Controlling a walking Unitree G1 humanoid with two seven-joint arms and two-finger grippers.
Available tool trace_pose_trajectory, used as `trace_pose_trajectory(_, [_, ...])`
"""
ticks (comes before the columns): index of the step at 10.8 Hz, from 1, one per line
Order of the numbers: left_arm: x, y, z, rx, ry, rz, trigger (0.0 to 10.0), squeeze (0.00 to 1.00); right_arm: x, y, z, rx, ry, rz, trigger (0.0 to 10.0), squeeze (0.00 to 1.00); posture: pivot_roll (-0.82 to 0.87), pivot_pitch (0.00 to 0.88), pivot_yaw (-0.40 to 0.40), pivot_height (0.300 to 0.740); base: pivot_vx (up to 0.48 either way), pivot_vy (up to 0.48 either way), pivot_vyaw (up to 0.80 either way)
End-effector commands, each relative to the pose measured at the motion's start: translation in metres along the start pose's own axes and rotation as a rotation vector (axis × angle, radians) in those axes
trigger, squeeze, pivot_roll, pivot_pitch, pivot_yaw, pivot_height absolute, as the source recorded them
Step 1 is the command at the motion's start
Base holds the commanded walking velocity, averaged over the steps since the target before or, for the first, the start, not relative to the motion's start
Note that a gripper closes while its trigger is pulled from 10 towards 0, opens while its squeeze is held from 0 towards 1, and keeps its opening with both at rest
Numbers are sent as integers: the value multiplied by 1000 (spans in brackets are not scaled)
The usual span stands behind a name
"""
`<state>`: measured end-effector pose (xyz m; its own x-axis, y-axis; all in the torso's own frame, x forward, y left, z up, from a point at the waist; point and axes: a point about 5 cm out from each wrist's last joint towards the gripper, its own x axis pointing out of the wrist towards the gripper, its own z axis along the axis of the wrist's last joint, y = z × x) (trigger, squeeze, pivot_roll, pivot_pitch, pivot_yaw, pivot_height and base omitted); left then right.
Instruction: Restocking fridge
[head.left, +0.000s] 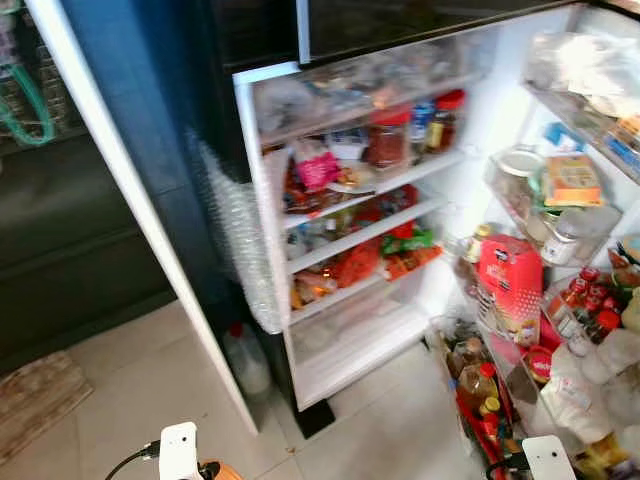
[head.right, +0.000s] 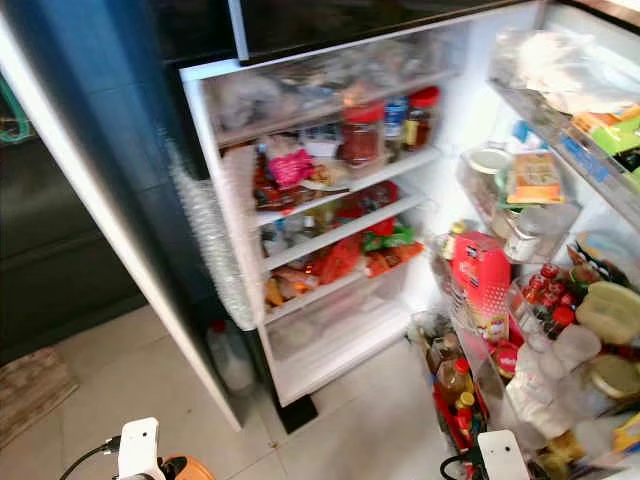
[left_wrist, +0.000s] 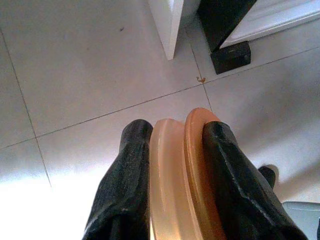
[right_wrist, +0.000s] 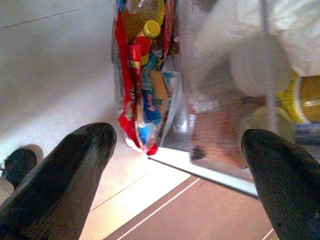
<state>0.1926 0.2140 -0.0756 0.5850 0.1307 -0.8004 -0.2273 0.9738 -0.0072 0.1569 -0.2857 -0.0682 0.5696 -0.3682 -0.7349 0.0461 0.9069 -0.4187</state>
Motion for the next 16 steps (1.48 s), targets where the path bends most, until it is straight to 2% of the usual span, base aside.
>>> trace_pose_trajectory(1, [-2, 2, -13, 14, 59, -1, 10000, 0, 0, 3, 1, 1, 7, 4, 10000, 0, -56, 0, 28, 740, 0, 0, 0])
trace_pose_trajectory(3, [-2, 1, -12, 13, 57, 1, 10000, 0, 2, 14, 10, 7, -6, 33, 10000, 0, -55, 0, 27, 740, 0, 0, 0])
trace_pose_trajectory(4, [-2, 1, -12, 12, 56, 3, 10000, 0, 2, 19, 12, 39, -2, 65, 10000, 0, -54, 0, 24, 740, 0, 0, 0])
trace_pose_trajectory(6, [-2, 1, -12, 19, 51, 10, 10000, 0, -3, 51, 11, 135, 30, 261, 10000, 0, -54, 0, 20, 740, 0, 0, 0])
trace_pose_trajectory(8, [-1, 1, -12, 15, 46, 10, 10000, 0, -6, 63, 8, 208, 57, 285, 10000, 0, -44, 0, 17, 740, 0, -375, 0])
trace_pose_trajectory(9, [-1, 1, -12, 14, 45, 9, 10000, 0, -7, 66, 4, 199, 68, 307, 10000, 0, -44, 0, 17, 740, 0, -386, 0])
trace_pose_trajectory(12, [-2, 1, -12, 17, 46, 12, 10000, 0, -8, 62, -3, 201, 89, 310, 10000, 0, -47, 0, 19, 740, 0, -385, 0])
trace_pose_trajectory(16, [-2, 1, -14, 27, 51, 6, 10000, 0, -9, 67, -2, 194, 83, 312, 10000, 0, -58, 0, 22, 740, 0, -376, 0])
